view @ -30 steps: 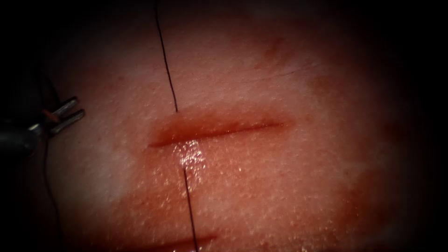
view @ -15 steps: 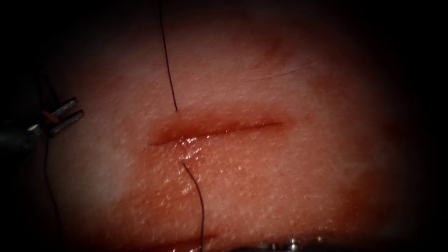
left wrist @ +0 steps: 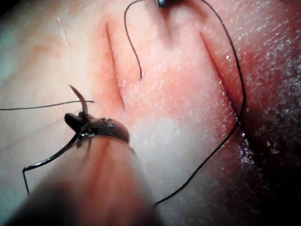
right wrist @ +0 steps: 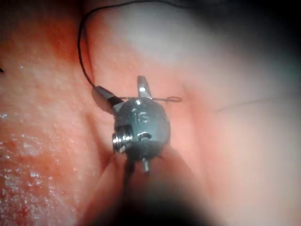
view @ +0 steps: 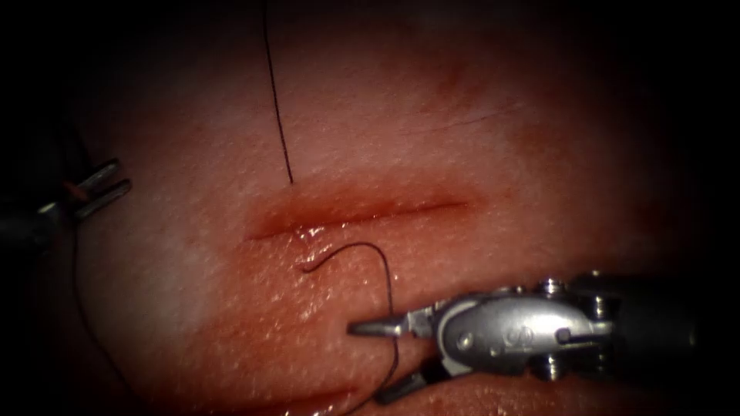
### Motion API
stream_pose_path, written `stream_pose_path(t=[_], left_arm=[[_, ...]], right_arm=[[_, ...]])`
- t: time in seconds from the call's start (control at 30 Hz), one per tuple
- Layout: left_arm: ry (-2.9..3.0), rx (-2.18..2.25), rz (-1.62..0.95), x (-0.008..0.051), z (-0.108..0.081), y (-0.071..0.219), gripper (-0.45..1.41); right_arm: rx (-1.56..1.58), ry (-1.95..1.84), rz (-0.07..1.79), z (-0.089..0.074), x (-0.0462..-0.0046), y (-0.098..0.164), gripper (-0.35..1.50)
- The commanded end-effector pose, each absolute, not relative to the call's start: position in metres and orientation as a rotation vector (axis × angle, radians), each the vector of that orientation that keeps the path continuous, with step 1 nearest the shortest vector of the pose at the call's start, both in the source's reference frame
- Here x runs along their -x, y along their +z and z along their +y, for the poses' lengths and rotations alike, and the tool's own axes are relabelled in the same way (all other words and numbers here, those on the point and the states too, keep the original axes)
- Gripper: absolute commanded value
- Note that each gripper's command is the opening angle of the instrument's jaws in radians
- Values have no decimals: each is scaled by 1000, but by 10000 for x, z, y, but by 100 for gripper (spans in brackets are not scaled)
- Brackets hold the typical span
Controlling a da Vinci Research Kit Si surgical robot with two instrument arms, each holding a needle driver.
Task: Wound Closure
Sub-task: Grip suture near skin and pull away to lengthen working end. Repeat until only a short tail is left.
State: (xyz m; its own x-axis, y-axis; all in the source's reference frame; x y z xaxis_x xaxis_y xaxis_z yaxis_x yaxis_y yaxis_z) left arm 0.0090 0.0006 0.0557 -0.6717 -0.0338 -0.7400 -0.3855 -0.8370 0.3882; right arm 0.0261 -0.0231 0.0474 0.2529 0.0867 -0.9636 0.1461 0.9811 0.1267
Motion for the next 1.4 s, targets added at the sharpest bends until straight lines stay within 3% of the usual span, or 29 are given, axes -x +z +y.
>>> stream_pose_path(t=[0.03,0.17,0.37,0.53,0.97,1.3,1.4], left_arm=[[2584,1159,789,-86,9,562,-45],[2586,1156,790,-91,9,564,-45],[2585,1153,790,-88,9,565,-45],[2584,1149,795,-85,7,565,-45],[2588,1145,796,-86,0,566,-45],[2584,1142,790,-86,-5,566,-45],[2584,1142,792,-87,-5,566,-45]], right_arm=[[-211,-49,1335,-241,-250,464,147],[-248,-50,1390,-247,-193,413,147],[-246,-2,1423,-213,-171,400,134],[-157,22,1397,-181,-221,457,147],[-37,-41,1374,-151,-305,604,147],[-103,-5,1388,-169,-327,614,142],[-106,-5,1391,-170,-330,611,128]])
